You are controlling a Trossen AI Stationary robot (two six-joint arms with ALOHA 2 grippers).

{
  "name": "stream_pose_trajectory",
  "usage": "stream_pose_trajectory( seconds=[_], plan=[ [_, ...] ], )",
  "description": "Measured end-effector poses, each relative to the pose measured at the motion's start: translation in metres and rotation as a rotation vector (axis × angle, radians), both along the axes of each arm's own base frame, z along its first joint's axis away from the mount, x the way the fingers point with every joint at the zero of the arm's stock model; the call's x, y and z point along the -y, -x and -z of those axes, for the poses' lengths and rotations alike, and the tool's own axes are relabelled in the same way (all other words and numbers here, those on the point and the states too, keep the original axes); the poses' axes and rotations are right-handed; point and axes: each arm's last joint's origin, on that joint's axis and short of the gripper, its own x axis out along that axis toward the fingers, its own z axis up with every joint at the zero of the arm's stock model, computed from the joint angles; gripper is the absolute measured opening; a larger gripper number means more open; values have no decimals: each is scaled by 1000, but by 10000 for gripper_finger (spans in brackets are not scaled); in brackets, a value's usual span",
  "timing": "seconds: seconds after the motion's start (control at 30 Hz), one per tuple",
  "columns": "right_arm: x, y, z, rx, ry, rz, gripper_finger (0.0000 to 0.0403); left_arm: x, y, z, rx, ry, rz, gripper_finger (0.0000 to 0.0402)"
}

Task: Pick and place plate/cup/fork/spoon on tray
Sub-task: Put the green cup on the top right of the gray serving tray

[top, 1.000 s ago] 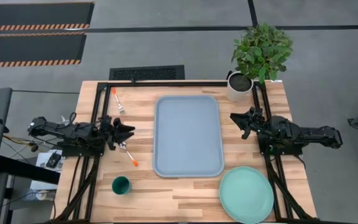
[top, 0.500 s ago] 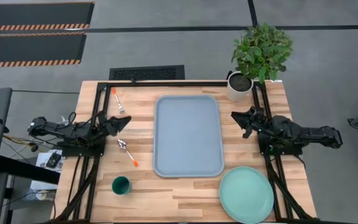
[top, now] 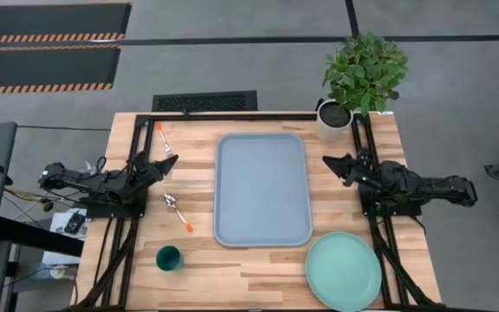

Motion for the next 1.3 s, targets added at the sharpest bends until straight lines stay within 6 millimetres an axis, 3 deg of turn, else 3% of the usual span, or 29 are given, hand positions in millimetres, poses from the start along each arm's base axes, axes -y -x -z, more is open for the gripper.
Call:
stream_pose_trajectory(
  seconds=[0.27,0.53,0.7,0.9,1.1,1.3],
  plan=[
    [-1,4,-31,134,44,2,105,5,1,-24,154,-84,229,199],
    [0,-7,-77,31,206,38,134,13,13,-78,136,-46,657,199],
    [1,-22,-92,-64,275,44,162,17,16,-122,-105,63,824,199],
    [2,-39,-86,-165,279,32,191,29,-3,-158,-543,198,1023,199],
    [2,-51,-77,-214,223,15,204,54,-34,-153,-952,286,1187,199],
    [3,-60,-69,-255,179,5,204,91,-47,-132,-1177,197,1250,199]
  ],
)
